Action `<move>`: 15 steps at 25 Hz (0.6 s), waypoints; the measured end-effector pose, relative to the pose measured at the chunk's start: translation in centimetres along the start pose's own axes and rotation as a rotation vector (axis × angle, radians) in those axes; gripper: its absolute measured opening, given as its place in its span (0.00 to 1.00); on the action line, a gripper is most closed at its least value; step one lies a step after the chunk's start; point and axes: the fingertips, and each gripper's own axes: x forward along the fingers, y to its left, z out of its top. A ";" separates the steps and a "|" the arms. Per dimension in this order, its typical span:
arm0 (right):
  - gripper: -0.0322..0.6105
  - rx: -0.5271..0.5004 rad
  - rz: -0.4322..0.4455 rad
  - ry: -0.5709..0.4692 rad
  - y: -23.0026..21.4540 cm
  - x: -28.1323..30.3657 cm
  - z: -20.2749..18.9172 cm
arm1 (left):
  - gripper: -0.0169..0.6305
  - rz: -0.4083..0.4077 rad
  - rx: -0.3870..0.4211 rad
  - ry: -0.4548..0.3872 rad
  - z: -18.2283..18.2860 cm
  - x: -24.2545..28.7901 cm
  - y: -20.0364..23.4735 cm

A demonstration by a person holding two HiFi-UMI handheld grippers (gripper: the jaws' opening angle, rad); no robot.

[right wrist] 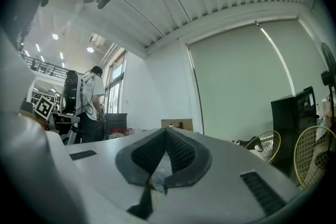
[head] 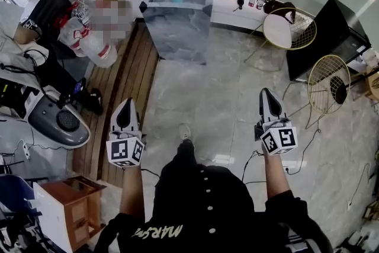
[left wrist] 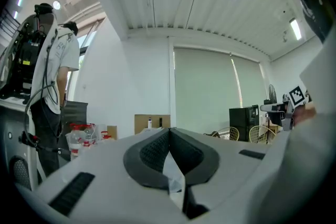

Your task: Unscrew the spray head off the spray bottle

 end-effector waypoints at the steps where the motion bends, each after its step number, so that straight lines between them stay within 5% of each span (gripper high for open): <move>1: 0.07 -0.002 -0.005 -0.003 -0.4 1.0 0.2 | 0.06 -0.002 0.000 0.001 0.1 1.1 0.4; 15: 0.07 0.003 -0.027 -0.021 -3.2 16.6 1.5 | 0.06 -0.047 0.009 -0.005 1.7 15.5 6.4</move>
